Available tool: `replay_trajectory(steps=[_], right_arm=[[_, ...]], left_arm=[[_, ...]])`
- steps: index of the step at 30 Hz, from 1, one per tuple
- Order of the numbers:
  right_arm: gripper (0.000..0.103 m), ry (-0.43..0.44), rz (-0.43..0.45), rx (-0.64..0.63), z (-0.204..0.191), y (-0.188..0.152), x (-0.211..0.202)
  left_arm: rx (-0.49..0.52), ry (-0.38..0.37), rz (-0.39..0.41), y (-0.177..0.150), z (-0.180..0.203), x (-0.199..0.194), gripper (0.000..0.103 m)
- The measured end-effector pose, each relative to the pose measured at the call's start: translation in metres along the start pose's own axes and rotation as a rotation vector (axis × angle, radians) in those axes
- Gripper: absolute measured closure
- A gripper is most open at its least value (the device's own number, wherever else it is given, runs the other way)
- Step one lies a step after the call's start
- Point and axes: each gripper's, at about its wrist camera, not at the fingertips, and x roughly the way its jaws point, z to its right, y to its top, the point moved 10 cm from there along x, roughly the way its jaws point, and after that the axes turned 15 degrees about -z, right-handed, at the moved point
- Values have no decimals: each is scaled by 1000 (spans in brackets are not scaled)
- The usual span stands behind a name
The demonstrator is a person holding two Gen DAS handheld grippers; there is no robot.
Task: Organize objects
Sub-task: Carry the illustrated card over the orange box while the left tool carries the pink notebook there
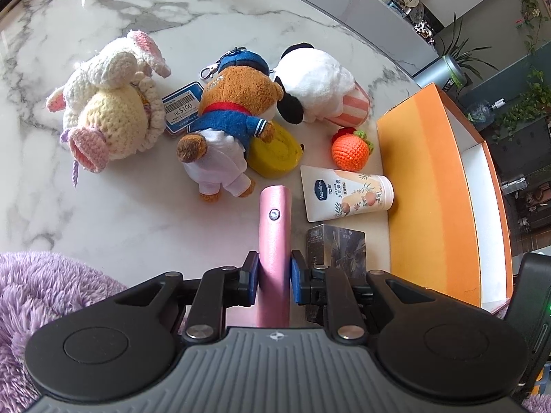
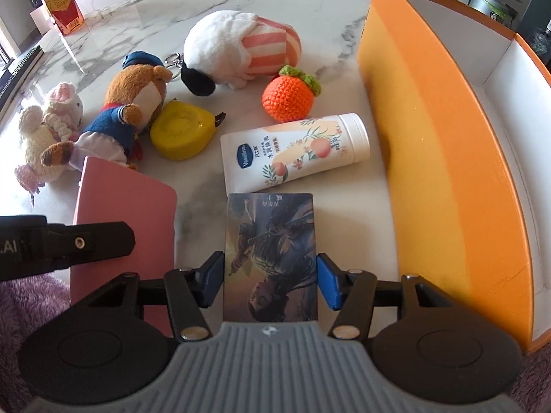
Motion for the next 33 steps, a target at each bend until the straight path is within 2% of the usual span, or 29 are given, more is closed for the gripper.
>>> replay_trajectory(steps=[5,9,12,17,21,27,30,33], right_arm=[[44,106,-10,16,1,0,-8],[45,268,-19,107,7,1,-18],[44,310,5,110,9,0,-33],[44,326,99,55,10,-2,-78],[44,329,188,24,30,0,-123],[44,287,241,46,98,1,-166],[44,217,248,78,140,2,-170],[44,164,250,96,175,1,-168]], left_arm=[[-6,5,2,-1,0,0,81],[-27,-29,-1,-3,0,-1,81],[-29,-19,11,-6,1,-7,81],[12,-34,49,-10,21,-28,82],[80,-88,91,-11,59,-53,82],[197,-202,118,-8,134,-76,82],[243,-252,88,-10,177,-66,82],[262,-265,47,-10,209,-41,82]])
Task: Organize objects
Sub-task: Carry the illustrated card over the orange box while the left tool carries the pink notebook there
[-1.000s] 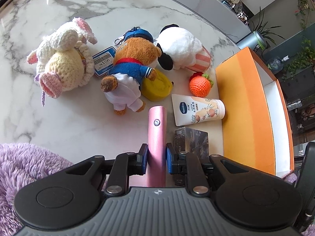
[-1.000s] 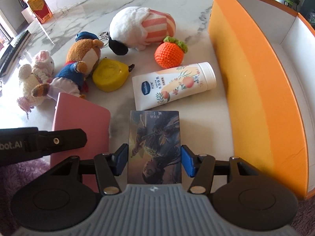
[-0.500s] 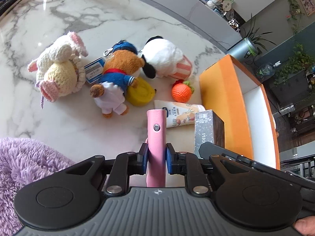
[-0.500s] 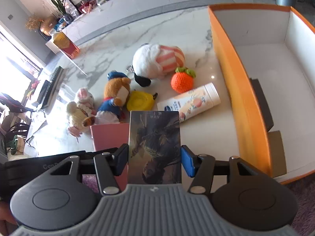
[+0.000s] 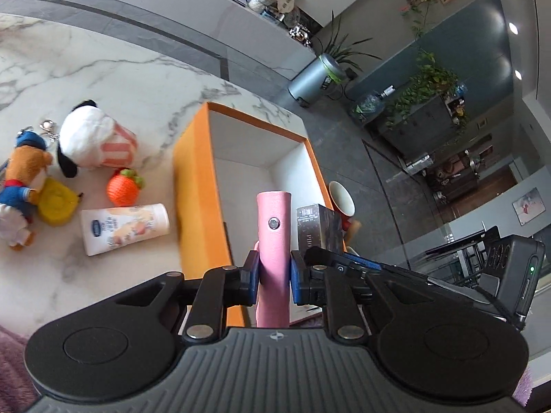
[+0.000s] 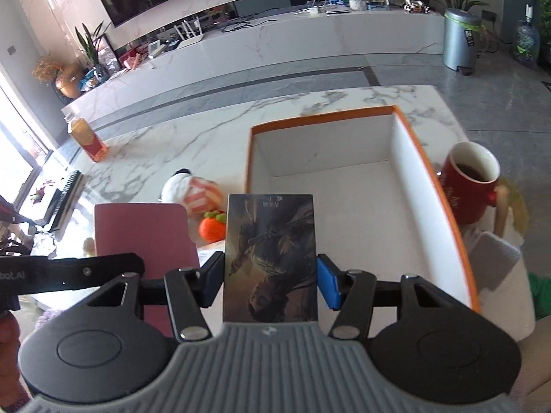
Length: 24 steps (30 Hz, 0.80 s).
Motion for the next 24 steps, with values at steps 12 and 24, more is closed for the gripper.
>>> replay_trajectory(steps=[12,24], right_arm=[[44,-44,-143,-44,77,10,46],[45,-34,-292,-162,81,-5,96]], left_arm=[[-17,207,-185,0,7,117,82],[-52,323,-262,-3,-3,130,83]])
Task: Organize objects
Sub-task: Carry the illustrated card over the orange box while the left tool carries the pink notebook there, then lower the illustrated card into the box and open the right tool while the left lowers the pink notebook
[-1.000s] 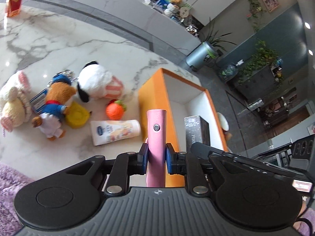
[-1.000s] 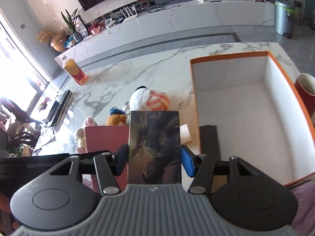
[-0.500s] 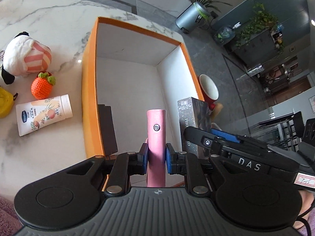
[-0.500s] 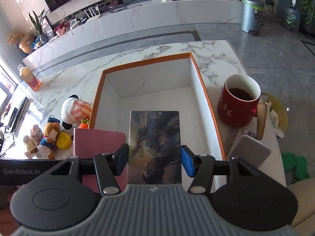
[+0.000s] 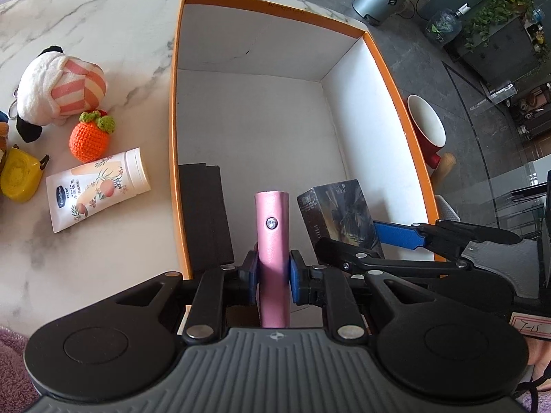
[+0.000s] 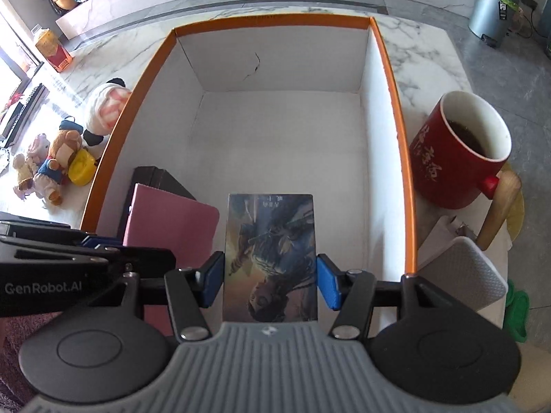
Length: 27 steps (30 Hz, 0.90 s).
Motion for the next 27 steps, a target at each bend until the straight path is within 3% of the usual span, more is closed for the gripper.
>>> replay_trajectory(steps=[7,10,14,16,19,22,27], right_arm=[[45,40,-36,-20,-8,-2,14],[44,69,-47,-30,-14,-4,19],[44,67,-55,-55,-24,-4,22],[44,71,-69,-61,-28,-4,24],[44,50,-73,-59,-28,-1,24],[44,84,-81,-11,-24,6,25],[44,177,-99,111,-13,19,30]], left_arm=[[-7,-17,-13,3,-2,-2,79],[4,-50,-11,3,1,-5,62],[0,-41,2,5,-2,-7,62],[-12,-90,6,5,-3,-12,52],[7,-91,54,5,-6,-27,52],[10,-82,112,6,-14,-42,53],[-15,-134,178,9,-26,-59,54]])
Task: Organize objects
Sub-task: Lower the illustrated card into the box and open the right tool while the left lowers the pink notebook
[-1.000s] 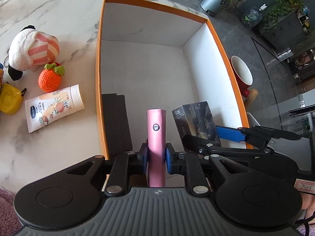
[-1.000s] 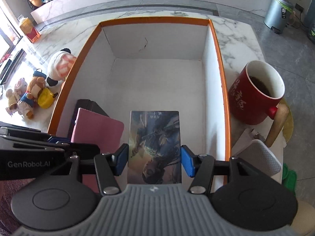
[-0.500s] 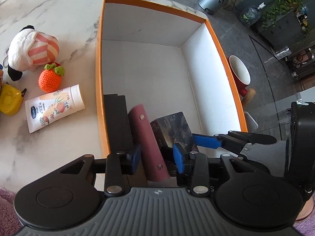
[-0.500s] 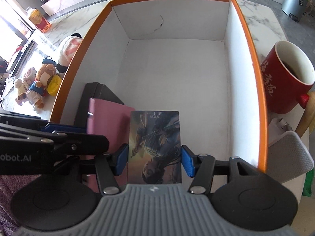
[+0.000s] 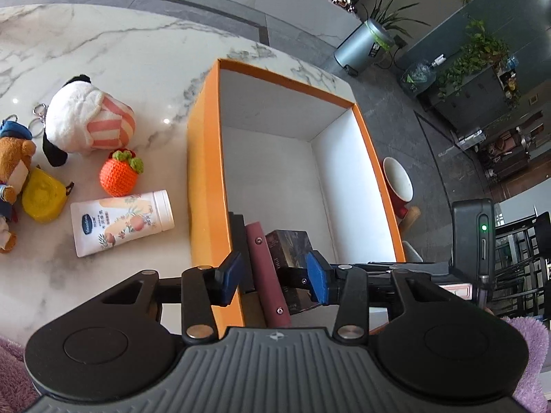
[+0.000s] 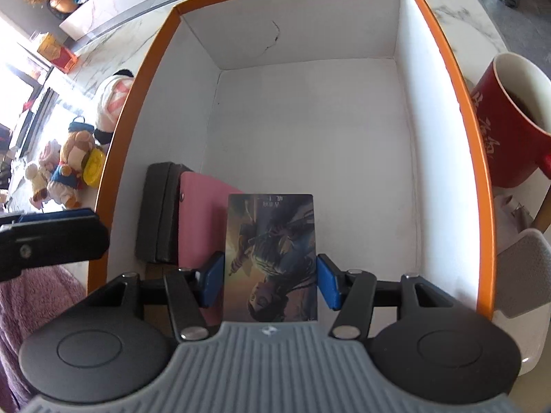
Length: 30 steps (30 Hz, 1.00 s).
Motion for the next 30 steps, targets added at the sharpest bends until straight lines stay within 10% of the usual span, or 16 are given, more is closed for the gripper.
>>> replay_trajectory(steps=[7,27,30], right_arm=[[44,162,-16,78,5,15,-2],[36,90,-34,64,1,13,1],[48,68,-42,87,6,12,4]], left_arm=[[-22,23,12,7,-21,-2,54],[-40,-10,-34,3,-32,16,60],[-40,-16,-31,3,-31,14,60]])
